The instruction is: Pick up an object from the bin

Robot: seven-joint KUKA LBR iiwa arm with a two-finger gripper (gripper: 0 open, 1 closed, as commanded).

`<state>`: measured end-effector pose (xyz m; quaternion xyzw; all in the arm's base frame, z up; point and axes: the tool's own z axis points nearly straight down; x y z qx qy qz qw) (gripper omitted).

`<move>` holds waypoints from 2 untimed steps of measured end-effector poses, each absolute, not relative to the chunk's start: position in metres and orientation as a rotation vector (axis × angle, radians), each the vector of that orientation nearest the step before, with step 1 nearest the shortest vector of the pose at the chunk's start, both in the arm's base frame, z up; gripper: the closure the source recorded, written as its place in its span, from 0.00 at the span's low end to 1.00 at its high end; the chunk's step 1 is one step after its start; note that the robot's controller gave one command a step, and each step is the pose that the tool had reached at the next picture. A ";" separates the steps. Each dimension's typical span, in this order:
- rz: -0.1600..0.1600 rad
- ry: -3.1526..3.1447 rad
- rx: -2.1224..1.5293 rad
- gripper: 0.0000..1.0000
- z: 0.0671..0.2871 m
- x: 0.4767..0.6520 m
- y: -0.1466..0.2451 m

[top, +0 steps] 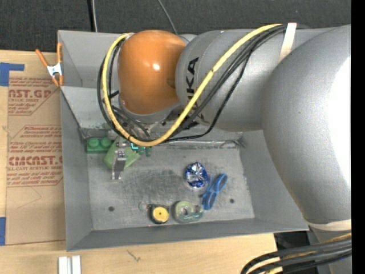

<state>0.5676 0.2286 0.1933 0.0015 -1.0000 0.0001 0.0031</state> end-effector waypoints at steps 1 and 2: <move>-0.005 -3.146 0.111 0.00 0.083 0.590 0.168; -0.001 -3.141 0.138 0.00 0.101 0.586 0.145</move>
Offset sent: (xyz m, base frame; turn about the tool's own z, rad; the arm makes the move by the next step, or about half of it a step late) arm 0.0229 -0.0674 -0.1233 -0.0662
